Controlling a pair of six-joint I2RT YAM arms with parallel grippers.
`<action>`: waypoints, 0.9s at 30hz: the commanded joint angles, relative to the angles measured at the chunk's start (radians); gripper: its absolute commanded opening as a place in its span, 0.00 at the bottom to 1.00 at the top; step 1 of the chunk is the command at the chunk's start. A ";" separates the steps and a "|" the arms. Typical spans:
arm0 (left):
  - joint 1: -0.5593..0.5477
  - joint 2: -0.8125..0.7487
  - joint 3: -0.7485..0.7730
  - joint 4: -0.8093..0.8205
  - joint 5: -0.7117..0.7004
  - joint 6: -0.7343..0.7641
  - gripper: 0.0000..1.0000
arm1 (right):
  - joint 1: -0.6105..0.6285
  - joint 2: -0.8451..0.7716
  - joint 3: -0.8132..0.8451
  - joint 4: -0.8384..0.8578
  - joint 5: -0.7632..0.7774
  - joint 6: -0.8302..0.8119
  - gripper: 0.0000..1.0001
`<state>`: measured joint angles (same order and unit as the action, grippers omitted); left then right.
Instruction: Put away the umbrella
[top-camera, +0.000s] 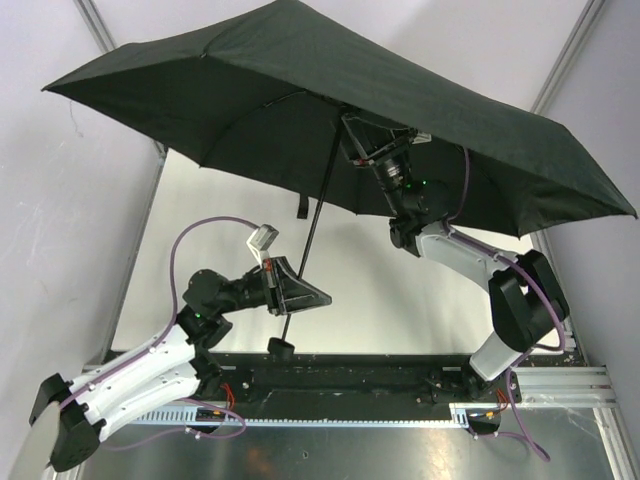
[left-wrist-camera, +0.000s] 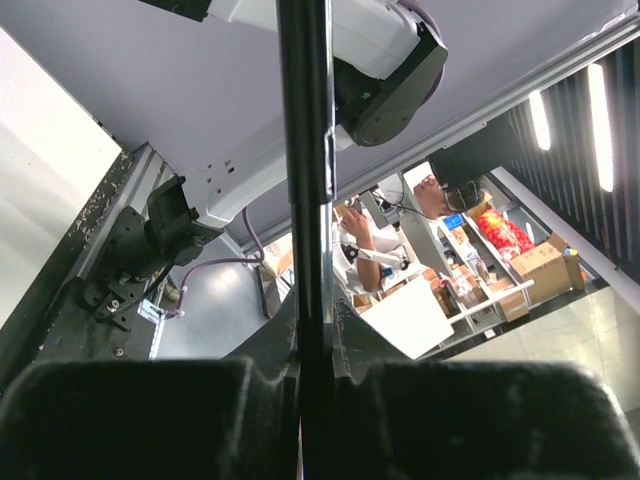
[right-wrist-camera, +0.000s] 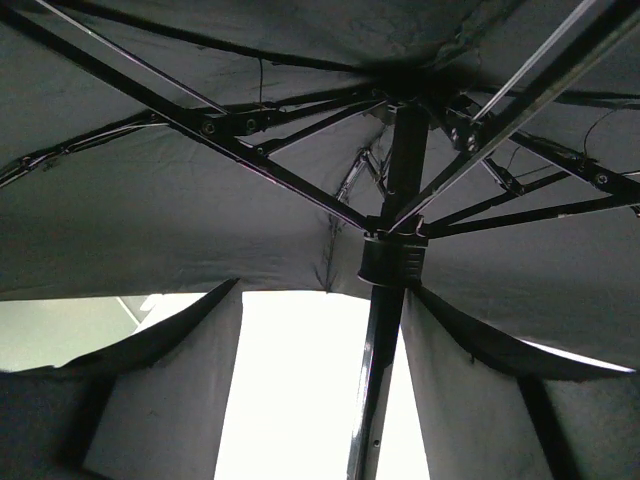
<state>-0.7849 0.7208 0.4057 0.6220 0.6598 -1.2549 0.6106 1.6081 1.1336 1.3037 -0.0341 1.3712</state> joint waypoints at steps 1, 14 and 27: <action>-0.001 -0.006 0.004 0.220 0.043 0.006 0.00 | -0.046 0.035 0.093 0.075 0.006 0.068 0.67; -0.026 0.049 -0.006 0.337 0.047 -0.050 0.00 | -0.049 0.132 0.141 0.007 0.031 0.203 0.68; -0.036 0.062 -0.004 0.373 0.045 -0.058 0.00 | -0.060 0.177 0.163 -0.084 -0.013 0.266 0.57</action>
<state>-0.7906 0.8089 0.3847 0.7956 0.5869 -1.3815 0.5835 1.7721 1.2575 1.2984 -0.0700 1.6218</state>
